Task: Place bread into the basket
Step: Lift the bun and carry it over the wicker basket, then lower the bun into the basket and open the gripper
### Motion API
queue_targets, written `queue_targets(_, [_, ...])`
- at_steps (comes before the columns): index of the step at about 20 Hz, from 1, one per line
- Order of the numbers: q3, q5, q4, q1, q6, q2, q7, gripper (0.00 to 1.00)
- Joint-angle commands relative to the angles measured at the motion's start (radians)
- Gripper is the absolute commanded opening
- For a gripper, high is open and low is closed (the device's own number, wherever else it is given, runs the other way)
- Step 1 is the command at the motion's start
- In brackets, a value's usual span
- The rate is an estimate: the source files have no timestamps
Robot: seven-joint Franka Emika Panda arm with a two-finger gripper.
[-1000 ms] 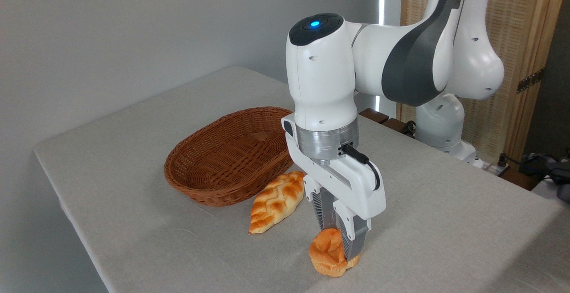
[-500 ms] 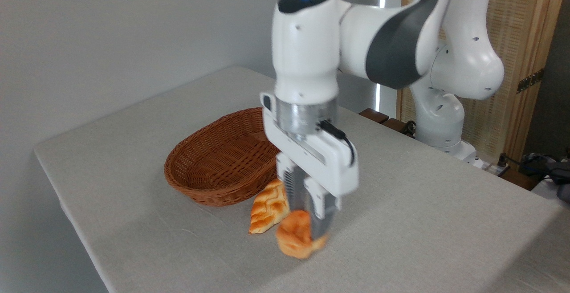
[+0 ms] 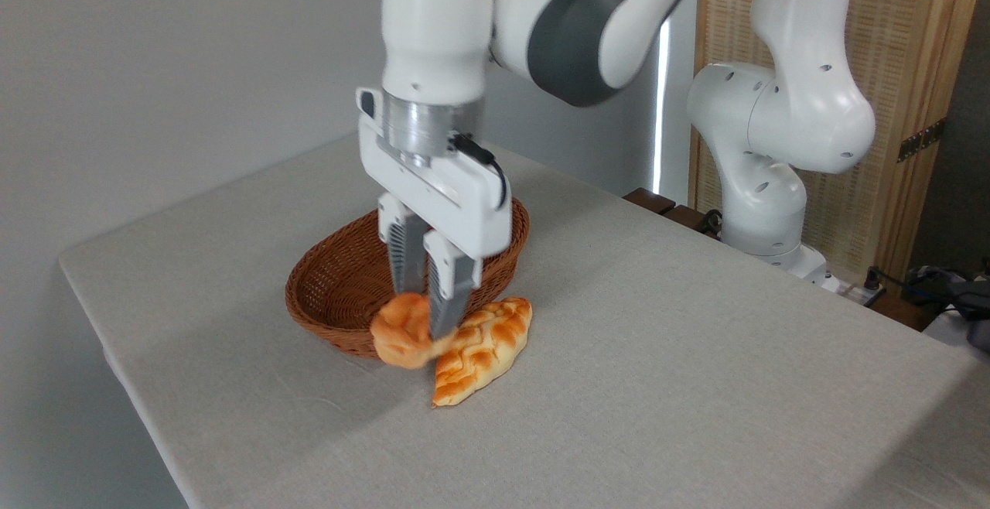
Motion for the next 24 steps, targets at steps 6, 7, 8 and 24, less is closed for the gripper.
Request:
queue_targets(6, [-0.144,-0.029,0.028,0.002,0.009,0.005,-0.155,0.6])
queue_targets(7, [-0.154,-0.029,0.028,0.002,0.009,0.006,-0.168,0.63])
queue_targets(8, [-0.169,-0.029,0.028,0.002,0.009,0.011,-0.191,0.68])
queue_targets(24, [-0.224,-0.019,0.028,0.007,0.009,0.028,-0.32,1.0])
